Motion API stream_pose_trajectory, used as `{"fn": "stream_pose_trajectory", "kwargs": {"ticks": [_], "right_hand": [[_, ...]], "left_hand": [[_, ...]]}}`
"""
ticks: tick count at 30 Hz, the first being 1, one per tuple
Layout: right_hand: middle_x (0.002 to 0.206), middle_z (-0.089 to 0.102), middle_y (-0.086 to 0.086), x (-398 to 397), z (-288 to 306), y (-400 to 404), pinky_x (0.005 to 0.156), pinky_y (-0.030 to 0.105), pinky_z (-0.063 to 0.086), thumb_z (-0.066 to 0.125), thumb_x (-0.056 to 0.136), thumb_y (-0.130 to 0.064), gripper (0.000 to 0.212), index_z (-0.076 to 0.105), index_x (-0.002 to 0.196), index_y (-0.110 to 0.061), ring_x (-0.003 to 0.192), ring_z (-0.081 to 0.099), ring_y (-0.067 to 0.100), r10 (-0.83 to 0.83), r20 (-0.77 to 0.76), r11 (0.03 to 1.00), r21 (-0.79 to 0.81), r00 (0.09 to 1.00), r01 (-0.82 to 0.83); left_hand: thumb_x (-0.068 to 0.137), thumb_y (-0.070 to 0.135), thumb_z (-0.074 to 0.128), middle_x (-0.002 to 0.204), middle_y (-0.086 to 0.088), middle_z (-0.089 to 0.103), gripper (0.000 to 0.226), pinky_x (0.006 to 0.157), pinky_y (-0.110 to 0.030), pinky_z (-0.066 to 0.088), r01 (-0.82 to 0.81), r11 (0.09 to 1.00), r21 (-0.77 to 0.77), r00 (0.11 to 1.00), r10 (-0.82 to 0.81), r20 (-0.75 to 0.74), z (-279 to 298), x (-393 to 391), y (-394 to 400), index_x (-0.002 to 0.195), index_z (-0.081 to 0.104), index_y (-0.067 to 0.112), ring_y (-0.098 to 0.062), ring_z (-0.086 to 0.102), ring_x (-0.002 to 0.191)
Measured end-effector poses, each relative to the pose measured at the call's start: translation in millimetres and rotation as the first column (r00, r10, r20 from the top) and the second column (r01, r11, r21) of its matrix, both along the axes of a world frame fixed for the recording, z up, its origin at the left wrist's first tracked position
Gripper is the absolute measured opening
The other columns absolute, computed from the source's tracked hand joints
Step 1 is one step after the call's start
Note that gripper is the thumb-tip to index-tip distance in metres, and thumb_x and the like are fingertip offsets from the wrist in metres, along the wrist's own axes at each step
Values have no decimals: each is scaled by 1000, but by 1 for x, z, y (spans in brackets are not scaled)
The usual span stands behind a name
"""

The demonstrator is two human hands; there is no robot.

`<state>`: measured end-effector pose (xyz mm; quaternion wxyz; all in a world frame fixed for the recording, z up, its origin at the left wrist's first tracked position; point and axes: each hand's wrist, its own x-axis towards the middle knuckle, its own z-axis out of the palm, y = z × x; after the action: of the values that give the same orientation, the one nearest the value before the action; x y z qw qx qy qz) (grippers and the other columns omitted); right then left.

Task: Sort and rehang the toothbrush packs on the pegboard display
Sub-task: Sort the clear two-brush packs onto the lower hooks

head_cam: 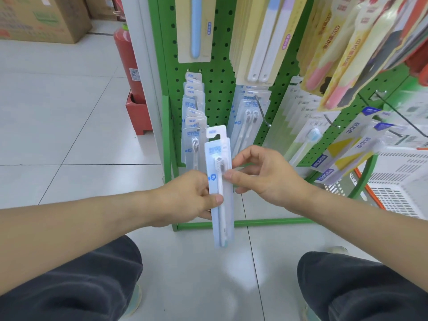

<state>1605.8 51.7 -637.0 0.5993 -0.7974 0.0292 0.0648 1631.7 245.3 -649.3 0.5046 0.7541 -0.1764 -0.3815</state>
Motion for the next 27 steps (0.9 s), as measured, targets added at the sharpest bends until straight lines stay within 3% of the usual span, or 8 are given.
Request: {"fn": "stream_pose_trajectory", "kwargs": {"ticks": [5, 13, 23, 27], "right_hand": [[72, 68, -5, 4, -2, 5, 55, 31, 57, 83, 82, -7, 25, 60, 89, -14, 66, 63, 16, 28, 162, 1000, -18, 986, -25], [74, 70, 0, 11, -3, 11, 54, 32, 58, 84, 83, -12, 24, 62, 89, -17, 68, 65, 17, 21, 172, 999, -33, 985, -16], [76, 72, -3, 19, -10, 19, 50, 20, 48, 85, 82, -21, 22, 63, 88, -21, 67, 64, 13, -12, 203, 997, -75, 979, 28], [78, 73, -1, 25, -18, 20, 52, 21, 49, 85, 82, -23, 22, 63, 87, -22, 69, 66, 16, -16, 204, 991, -128, 979, 43]], "left_hand": [[95, 1, 65, 103, -10, 78, 19, 86, -34, 62, -89, 994, -58, 995, 92, 38, 4, 6, 8, 113, 71, 4, -21, 75, 99], [93, 2, 69, 98, -7, 79, 17, 83, -34, 63, -148, 988, -53, 986, 152, 72, 5, 9, 12, 108, 73, 7, -19, 76, 94], [98, 14, 65, 99, -4, 79, 15, 86, -38, 62, -155, 988, 25, 987, 154, 54, 3, 18, 15, 111, 72, 11, -20, 76, 92], [100, 19, 61, 99, -2, 78, 12, 85, -38, 61, -215, 973, 79, 965, 199, 170, -1, 21, 15, 107, 70, 20, -18, 75, 90]]}}
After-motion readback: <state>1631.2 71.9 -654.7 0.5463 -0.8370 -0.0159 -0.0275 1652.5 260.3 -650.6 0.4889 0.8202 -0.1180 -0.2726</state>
